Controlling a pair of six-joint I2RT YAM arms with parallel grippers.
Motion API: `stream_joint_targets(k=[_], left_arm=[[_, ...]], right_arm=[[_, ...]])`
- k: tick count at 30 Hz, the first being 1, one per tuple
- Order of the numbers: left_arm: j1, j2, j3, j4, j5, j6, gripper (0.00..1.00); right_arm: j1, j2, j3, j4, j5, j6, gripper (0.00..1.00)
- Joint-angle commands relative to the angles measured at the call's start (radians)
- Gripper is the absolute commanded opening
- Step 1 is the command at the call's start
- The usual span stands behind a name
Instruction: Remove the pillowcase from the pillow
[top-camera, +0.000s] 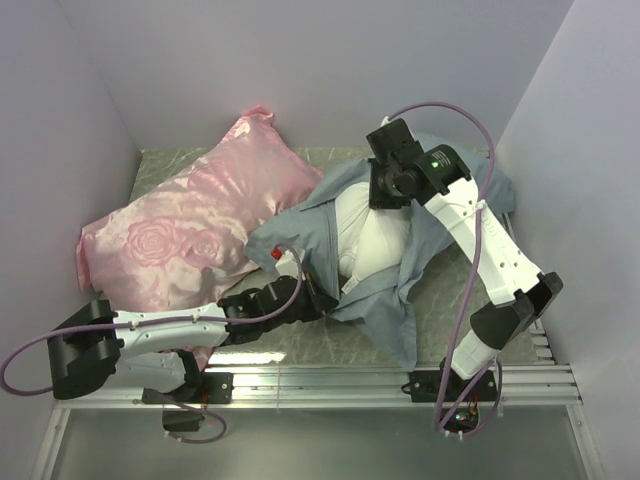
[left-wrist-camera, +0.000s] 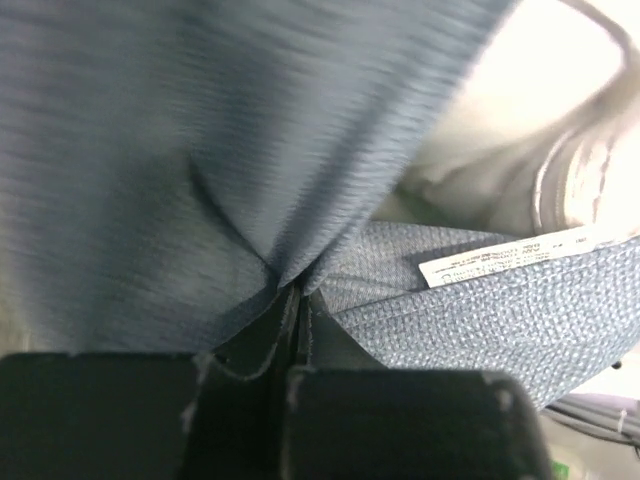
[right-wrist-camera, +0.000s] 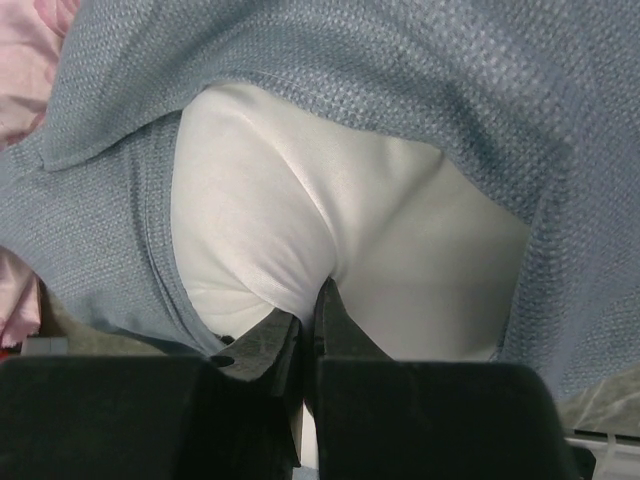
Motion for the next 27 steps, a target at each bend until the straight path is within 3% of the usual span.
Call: stream_joint_targets(k=[1,6,9,10,13,17,27], left_arm=[[-0.088,0.022,0.032,-0.449,0.055,0.089,0.04],[-0.137,0.039,0.194,-0.486,0.084,0.222,0.17],[-0.207,0.055,0.279,-0.533,0.040,0.265,0.38],[-0.226,0.053,0.296,-0.556,0.029,0.278,0.51],[-0.240,0.023,0.348,-0.593,-0.009,0.299,0.70],[-0.240,-0.042,0.405,-0.630,-0.043,0.330,0.77],[-0.266,-0.093,0.570,-0.575,-0.039,0.436,0.79]], right_arm=[[-0.034,-0.118,0.014,0.445,0.156,0.050,0.00],[-0.013,-0.148,-0.126,0.511,0.141,0.059,0.00],[0.023,-0.139,-0.119,0.502,0.173,0.047,0.00],[0.029,-0.138,-0.119,0.502,0.179,0.042,0.00],[0.046,-0.144,-0.129,0.500,0.182,0.042,0.00],[0.052,-0.155,-0.152,0.503,0.190,0.038,0.00],[0.103,-0.161,-0.175,0.497,0.228,0.041,0.00]])
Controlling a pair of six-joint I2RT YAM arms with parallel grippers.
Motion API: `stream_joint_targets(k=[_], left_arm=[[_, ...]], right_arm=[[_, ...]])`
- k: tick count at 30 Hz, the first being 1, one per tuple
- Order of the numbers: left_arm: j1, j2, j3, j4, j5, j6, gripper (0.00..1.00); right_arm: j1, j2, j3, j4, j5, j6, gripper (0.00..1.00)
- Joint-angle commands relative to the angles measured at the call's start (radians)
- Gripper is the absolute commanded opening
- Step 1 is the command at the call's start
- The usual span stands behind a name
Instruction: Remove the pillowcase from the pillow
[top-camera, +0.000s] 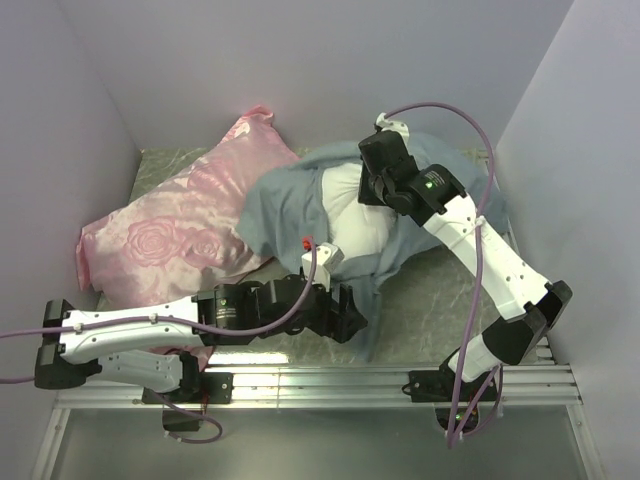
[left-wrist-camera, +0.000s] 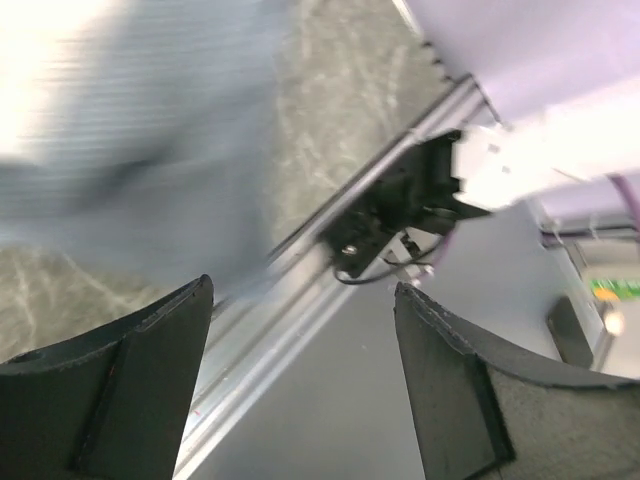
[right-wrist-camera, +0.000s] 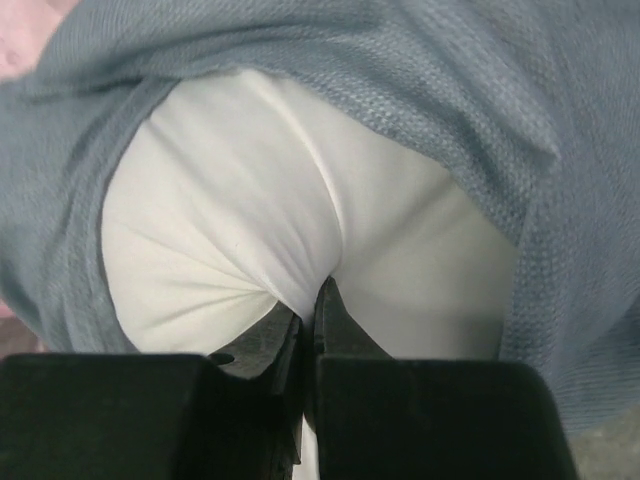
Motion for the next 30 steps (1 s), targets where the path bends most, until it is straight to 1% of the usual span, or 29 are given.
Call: stream_joint_targets(k=[1,5,6,7,8,9,11,12,13,14,16,17,18,20,21,23,26,28,29,30], left_arm=[[-0.016,-0.001,0.066,0.006,0.027,0.070,0.79],[-0.023,0.038,0.128,-0.057,-0.149,0.007,0.79],[-0.023,0.051,0.136,-0.107,-0.247,-0.013,0.79],[-0.023,0.065,0.151,-0.151,-0.304,-0.045,0.79],[-0.023,0.076,0.183,-0.200,-0.348,-0.120,0.79],[-0.023,0.087,0.197,-0.259,-0.429,-0.161,0.78],[-0.023,0.093,0.193,-0.339,-0.465,-0.243,0.76],[-0.023,0.085,0.178,-0.350,-0.484,-0.270,0.76],[-0.023,0.062,0.156,-0.339,-0.481,-0.281,0.77],[-0.023,0.047,0.102,-0.277,-0.475,-0.275,0.78],[-0.023,0.001,0.040,-0.174,-0.424,-0.216,0.83],[-0.023,-0.011,-0.021,-0.055,-0.401,-0.184,0.83],[-0.025,-0.024,-0.049,0.009,-0.380,-0.150,0.84],[-0.025,-0.039,-0.095,0.081,-0.353,-0.107,0.84],[-0.025,-0.037,-0.101,0.122,-0.356,-0.105,0.84],[-0.025,-0.015,-0.106,0.144,-0.387,-0.096,0.83],[-0.025,0.035,-0.086,0.110,-0.486,-0.143,0.81],[-0.026,0.038,-0.103,0.168,-0.517,-0.149,0.78],[-0.026,0.032,-0.140,0.205,-0.516,-0.143,0.76],[-0.026,0.024,-0.160,0.247,-0.502,-0.131,0.66]], right_arm=[[0.018,-0.060,0.021,0.187,0.081,0.033,0.00],[0.037,-0.047,0.019,0.187,0.095,0.037,0.00],[0.040,-0.047,0.018,0.187,0.095,0.036,0.00],[0.038,-0.047,0.019,0.187,0.094,0.040,0.00],[0.038,-0.046,0.021,0.186,0.092,0.040,0.00],[0.041,-0.046,0.021,0.183,0.092,0.040,0.00],[0.041,-0.044,0.031,0.181,0.092,0.036,0.00],[0.040,-0.043,0.036,0.177,0.094,0.033,0.00],[0.040,-0.041,0.044,0.175,0.092,0.031,0.00],[0.041,-0.040,0.047,0.172,0.091,0.031,0.00],[0.041,-0.038,0.051,0.174,0.089,0.030,0.00],[0.040,-0.037,0.053,0.175,0.088,0.030,0.00],[0.040,-0.037,0.053,0.174,0.088,0.030,0.00],[0.040,-0.035,0.056,0.174,0.088,0.031,0.00],[0.041,-0.035,0.056,0.174,0.088,0.031,0.00],[0.041,-0.032,0.054,0.175,0.088,0.031,0.00],[0.041,-0.030,0.053,0.181,0.074,0.037,0.00],[0.040,-0.032,0.047,0.184,0.068,0.042,0.00],[0.041,-0.030,0.045,0.187,0.066,0.042,0.00],[0.041,-0.029,0.045,0.186,0.068,0.042,0.00]])
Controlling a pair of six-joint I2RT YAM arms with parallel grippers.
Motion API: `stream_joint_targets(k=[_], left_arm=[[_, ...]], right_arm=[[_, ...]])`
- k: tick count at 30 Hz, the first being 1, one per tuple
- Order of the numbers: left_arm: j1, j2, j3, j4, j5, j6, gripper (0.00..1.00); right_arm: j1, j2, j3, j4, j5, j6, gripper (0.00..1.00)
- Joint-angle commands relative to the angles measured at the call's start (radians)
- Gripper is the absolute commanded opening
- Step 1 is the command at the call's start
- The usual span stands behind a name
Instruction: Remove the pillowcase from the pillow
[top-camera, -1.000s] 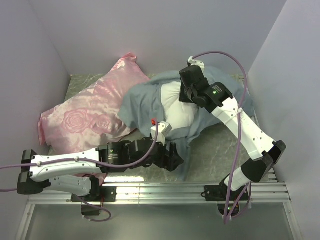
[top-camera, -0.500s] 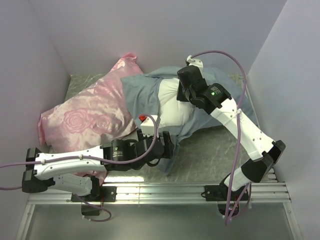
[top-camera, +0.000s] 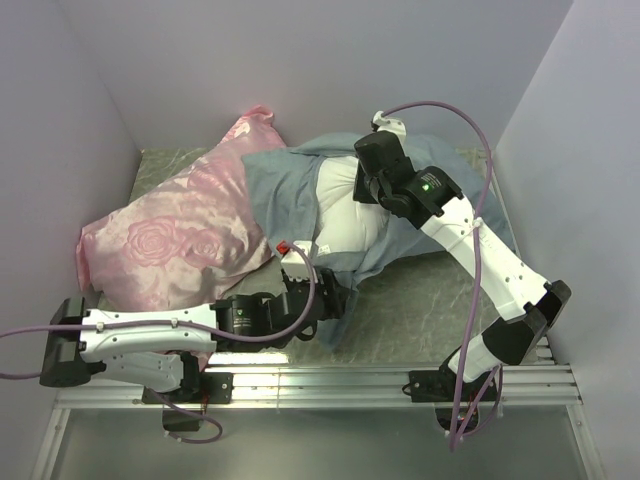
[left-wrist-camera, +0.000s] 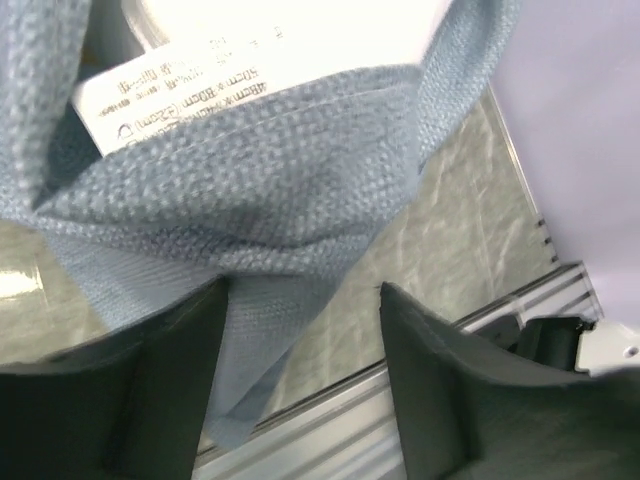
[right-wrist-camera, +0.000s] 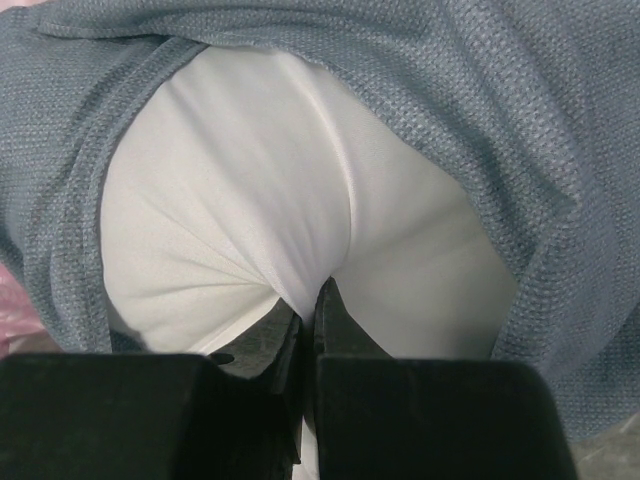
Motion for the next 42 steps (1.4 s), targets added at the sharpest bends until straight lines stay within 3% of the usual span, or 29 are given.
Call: stream_joint_targets(k=[1,3,4,5,18,23,26,29,30,31,33,35,38,39,41,42], left_arm=[[-0.007,-0.020,-0.057,0.175,-0.050,0.017,0.58],[-0.007,-0.012,-0.080,0.159,-0.050,-0.008,0.29],[-0.007,0.001,-0.085,0.148,-0.044,-0.035,0.06],[-0.007,0.009,-0.100,0.128,-0.038,-0.052,0.01],[-0.060,-0.037,-0.458,0.198,0.042,-0.456,0.01],[-0.061,-0.040,-0.429,0.163,0.035,-0.462,0.00],[-0.061,-0.066,-0.369,0.073,0.002,-0.464,0.03],[-0.061,-0.146,-0.326,0.086,0.002,-0.360,0.25],[-0.061,-0.190,-0.311,0.089,0.008,-0.326,0.39],[-0.061,-0.210,-0.277,0.086,0.027,-0.275,0.46],[-0.062,-0.262,-0.235,0.054,0.047,-0.237,0.54],[-0.064,-0.293,-0.174,0.036,0.079,-0.189,0.56],[-0.064,-0.336,-0.067,-0.090,0.014,-0.171,0.55],[-0.064,-0.344,-0.036,-0.222,-0.038,-0.204,0.56],[-0.059,-0.344,0.064,-0.379,-0.201,-0.291,0.65],[-0.038,-0.345,0.103,-0.465,-0.217,-0.313,0.72]], right_arm=[[0.009,-0.028,0.052,0.118,0.028,0.026,0.00],[0.009,-0.025,0.060,0.113,0.030,0.022,0.00],[0.009,-0.025,0.075,0.110,0.031,0.016,0.00],[0.011,-0.019,0.086,0.099,0.033,0.013,0.00],[-0.080,0.007,0.339,-0.008,0.016,-0.016,0.00],[-0.080,-0.082,0.215,0.041,-0.005,0.001,0.00],[-0.081,-0.221,-0.001,0.141,-0.059,0.032,0.00],[-0.081,-0.365,-0.230,0.209,-0.085,0.067,0.00],[-0.078,-0.398,-0.329,0.225,-0.103,0.082,0.00],[-0.078,-0.453,-0.374,0.239,-0.108,0.087,0.00],[-0.077,-0.502,-0.483,0.263,-0.119,0.099,0.00],[-0.075,-0.559,-0.535,0.268,-0.120,0.101,0.00],[-0.074,-0.626,-0.609,0.269,-0.120,0.107,0.00],[-0.075,-0.643,-0.636,0.269,-0.119,0.110,0.00],[-0.075,-0.691,-0.650,0.257,-0.102,0.114,0.00],[-0.077,-0.711,-0.650,0.251,-0.094,0.111,0.00]])
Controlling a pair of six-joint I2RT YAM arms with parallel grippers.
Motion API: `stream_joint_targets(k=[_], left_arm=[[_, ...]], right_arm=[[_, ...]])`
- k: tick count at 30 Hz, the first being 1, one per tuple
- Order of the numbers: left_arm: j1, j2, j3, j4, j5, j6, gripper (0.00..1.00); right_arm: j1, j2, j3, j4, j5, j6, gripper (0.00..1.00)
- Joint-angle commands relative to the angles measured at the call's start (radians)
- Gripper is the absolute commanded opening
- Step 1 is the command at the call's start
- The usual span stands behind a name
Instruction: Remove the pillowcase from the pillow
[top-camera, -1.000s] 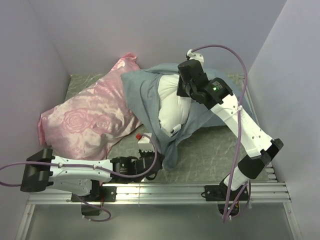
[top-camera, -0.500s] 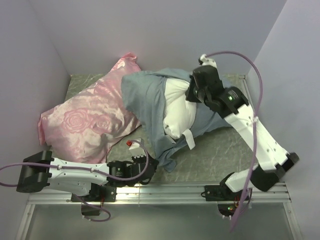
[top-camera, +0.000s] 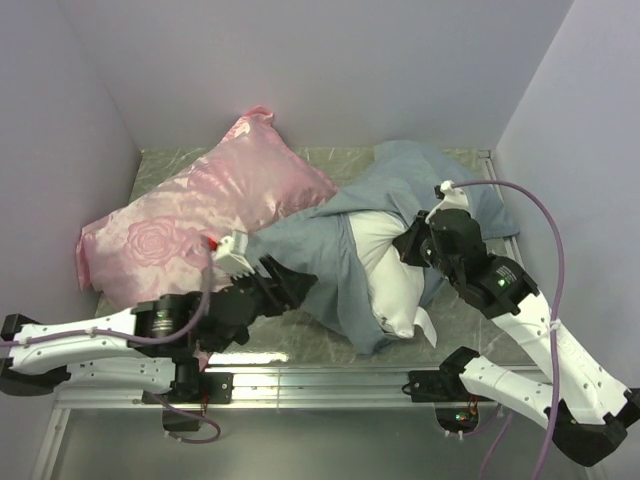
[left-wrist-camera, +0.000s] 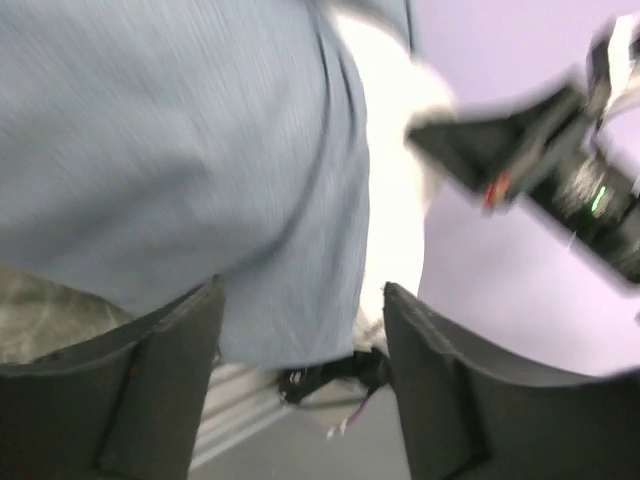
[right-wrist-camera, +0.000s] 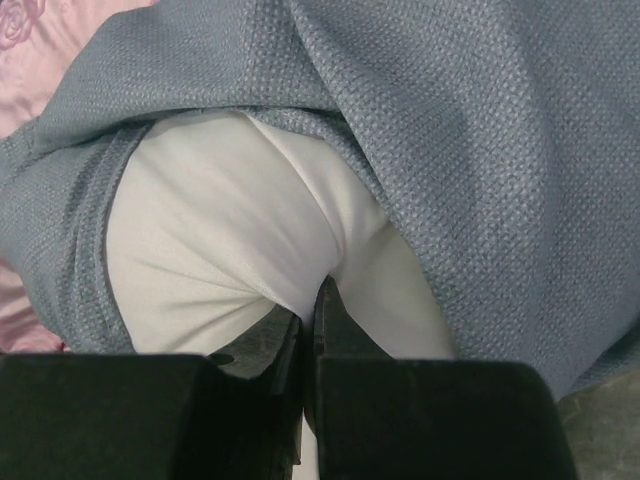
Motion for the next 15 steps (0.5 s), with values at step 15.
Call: stream_joint_targets(k=[15], left_arm=[[0.522,-0.004,0.020,0.058,0.360,0.343,0.94]], right_arm=[[-0.011,-0.089,0.083,0.022,0.095,0.013,0.00]])
